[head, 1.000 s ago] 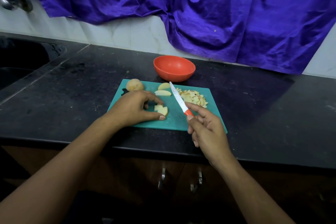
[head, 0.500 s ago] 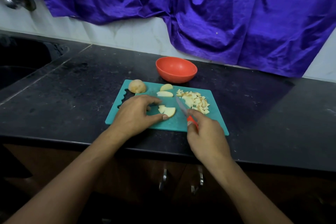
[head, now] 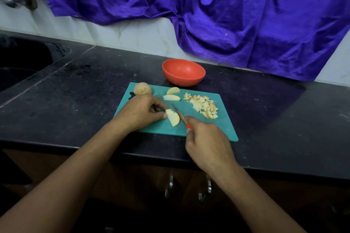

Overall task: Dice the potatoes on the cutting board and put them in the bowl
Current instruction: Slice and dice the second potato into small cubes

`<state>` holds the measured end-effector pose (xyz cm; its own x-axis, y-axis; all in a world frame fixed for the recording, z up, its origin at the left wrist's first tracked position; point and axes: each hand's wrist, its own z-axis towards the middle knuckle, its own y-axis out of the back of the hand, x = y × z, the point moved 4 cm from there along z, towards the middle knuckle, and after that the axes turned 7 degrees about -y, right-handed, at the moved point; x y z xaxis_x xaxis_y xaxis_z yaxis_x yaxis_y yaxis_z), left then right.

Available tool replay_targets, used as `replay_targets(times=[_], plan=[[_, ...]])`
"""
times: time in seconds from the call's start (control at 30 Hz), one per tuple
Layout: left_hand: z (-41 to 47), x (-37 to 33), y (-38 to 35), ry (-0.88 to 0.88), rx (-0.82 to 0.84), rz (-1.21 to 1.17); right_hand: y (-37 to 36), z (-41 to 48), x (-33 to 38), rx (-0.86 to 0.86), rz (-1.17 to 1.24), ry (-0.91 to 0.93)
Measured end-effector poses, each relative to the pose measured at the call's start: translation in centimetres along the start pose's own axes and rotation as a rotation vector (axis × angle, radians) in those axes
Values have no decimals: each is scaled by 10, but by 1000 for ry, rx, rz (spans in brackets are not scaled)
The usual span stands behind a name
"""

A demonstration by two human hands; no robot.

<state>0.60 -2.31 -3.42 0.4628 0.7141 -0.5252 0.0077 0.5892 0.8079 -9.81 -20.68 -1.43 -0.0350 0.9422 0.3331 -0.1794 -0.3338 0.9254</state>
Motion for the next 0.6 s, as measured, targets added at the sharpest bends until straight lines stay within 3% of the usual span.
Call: replay_targets(times=[0.2, 0.6], plan=[[2, -4, 1, -34, 7, 18, -5, 2, 4, -9, -87, 54], [-17, -14, -10, -44, -92, 149, -2, -3, 2, -40, 38, 76]])
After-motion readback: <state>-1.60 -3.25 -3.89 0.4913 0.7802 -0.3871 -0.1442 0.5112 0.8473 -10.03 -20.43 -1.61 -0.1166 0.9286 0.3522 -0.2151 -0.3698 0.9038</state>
